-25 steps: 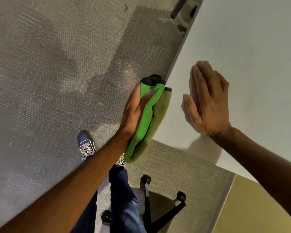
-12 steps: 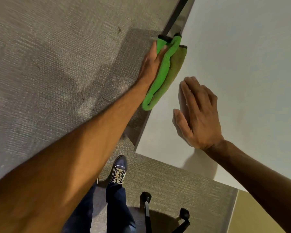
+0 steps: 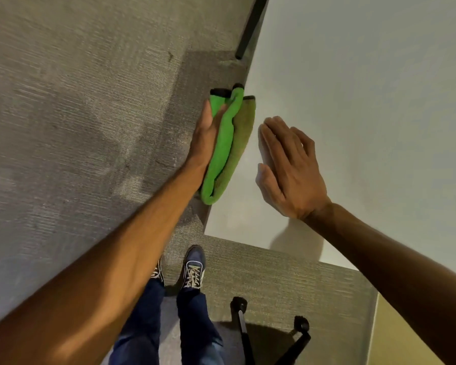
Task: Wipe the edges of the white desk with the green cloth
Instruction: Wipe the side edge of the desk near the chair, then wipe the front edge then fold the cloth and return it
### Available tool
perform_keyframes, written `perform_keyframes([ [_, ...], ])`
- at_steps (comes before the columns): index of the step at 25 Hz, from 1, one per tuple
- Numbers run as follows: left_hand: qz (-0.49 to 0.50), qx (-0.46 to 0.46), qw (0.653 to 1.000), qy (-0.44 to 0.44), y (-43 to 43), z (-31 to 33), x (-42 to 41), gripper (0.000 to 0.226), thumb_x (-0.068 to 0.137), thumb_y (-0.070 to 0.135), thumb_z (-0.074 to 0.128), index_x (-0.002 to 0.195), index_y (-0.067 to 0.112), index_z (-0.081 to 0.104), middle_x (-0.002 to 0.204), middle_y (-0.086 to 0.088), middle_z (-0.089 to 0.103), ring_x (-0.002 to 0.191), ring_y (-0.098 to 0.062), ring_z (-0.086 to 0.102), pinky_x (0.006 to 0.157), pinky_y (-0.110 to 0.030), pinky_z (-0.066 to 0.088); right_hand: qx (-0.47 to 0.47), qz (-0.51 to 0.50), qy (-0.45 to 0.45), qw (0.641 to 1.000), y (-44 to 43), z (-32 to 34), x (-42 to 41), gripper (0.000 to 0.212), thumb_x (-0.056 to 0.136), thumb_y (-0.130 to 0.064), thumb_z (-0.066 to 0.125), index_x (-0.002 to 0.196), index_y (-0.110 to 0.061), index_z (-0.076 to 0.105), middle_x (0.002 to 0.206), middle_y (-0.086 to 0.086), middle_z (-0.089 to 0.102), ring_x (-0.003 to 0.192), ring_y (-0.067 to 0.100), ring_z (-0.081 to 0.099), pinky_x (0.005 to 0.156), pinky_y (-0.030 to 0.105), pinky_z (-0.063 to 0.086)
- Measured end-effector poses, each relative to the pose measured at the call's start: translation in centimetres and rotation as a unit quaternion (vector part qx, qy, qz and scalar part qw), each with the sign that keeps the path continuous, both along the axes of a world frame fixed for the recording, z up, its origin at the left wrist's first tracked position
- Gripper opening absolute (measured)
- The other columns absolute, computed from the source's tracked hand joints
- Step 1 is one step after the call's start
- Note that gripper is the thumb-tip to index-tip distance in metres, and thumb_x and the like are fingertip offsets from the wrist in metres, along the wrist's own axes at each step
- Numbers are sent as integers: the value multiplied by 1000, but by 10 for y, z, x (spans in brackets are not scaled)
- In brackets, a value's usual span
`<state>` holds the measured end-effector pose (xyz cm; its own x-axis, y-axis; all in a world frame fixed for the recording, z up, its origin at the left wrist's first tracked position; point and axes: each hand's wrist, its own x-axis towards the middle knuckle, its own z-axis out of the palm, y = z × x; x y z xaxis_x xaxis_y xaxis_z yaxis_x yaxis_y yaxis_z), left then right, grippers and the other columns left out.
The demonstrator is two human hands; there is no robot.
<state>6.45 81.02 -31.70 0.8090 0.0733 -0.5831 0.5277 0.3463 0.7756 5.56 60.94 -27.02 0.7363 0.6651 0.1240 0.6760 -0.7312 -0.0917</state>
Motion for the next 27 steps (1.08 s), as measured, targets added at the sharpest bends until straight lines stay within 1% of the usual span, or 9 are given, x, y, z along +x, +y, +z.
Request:
perform_keyframes([
  [3, 28, -51, 998, 17, -10, 9, -69, 121, 52, 90, 69, 147, 18, 45, 121, -9, 66, 105, -25, 66, 90, -41, 52, 0, 9, 14, 1000, -2, -1, 1, 66, 99, -31, 26, 155, 3, 37, 164, 20, 36, 155, 33, 31, 121, 56, 30],
  [5, 34, -67, 995, 62, -13, 4, -93, 131, 47, 95, 66, 150, 18, 42, 137, -20, 58, 123, -39, 57, 104, -53, 47, 15, 8, 27, 999, -3, -2, 2, 67, 99, -32, 26, 154, 4, 37, 164, 22, 35, 155, 35, 32, 120, 59, 31],
  [8, 57, -35, 996, 55, -12, -1, -113, 104, 65, 90, 61, 147, 29, 45, 147, -24, 48, 136, -45, 45, 113, -68, 33, 18, 13, 24, 999, -2, -2, 2, 65, 100, -30, 26, 154, 4, 37, 164, 23, 35, 154, 38, 33, 119, 60, 32],
  [11, 42, 108, 993, -4, -9, -2, -112, 77, 85, 78, 45, 144, 28, 45, 138, -18, 57, 129, -40, 53, 109, -63, 40, 15, 8, 16, 1000, 0, -1, 0, 61, 100, -26, 28, 153, 3, 40, 163, 22, 37, 153, 37, 35, 120, 59, 32],
  [14, 26, 238, 971, -21, -10, 4, -96, 74, 87, 72, 32, 143, 25, 44, 131, -8, 60, 121, -29, 58, 104, -54, 46, 28, 3, 30, 999, 0, -2, 1, 61, 100, -24, 29, 153, 3, 39, 162, 23, 37, 153, 37, 35, 122, 57, 30],
  [18, 18, 354, 934, -38, -14, 28, -39, 50, 102, 49, 35, 138, 17, 48, 129, -15, 57, 119, -34, 56, 100, -44, 45, 69, -15, 51, 996, 2, 0, -3, 57, 103, -22, 30, 152, 6, 40, 161, 25, 39, 151, 39, 38, 120, 60, 35],
  [20, 11, 475, 879, -46, -19, 46, -8, 44, 106, 39, 36, 138, 11, 47, 129, -21, 54, 119, -37, 53, 97, -45, 41, 158, -95, 45, 982, 1, 3, -7, 54, 105, -20, 32, 149, 9, 44, 156, 27, 45, 147, 42, 44, 117, 59, 40],
  [23, -35, 658, 748, -84, -35, 60, 11, 45, 105, 41, 32, 133, 10, 49, 124, -22, 54, 114, -39, 53, 94, -49, 40, 332, -261, 50, 905, -29, 10, -11, 48, 104, -14, 40, 147, 8, 47, 154, 23, 49, 144, 31, 47, 117, 50, 43],
  [27, -124, 764, 618, -135, -59, 68, 3, 40, 105, 41, 30, 122, 12, 53, 113, -19, 56, 99, -37, 55, 84, -49, 43, 354, -330, 46, 874, -79, 10, -44, 42, 103, -8, 44, 142, 1, 55, 152, 15, 54, 141, 22, 49, 115, 42, 43],
])
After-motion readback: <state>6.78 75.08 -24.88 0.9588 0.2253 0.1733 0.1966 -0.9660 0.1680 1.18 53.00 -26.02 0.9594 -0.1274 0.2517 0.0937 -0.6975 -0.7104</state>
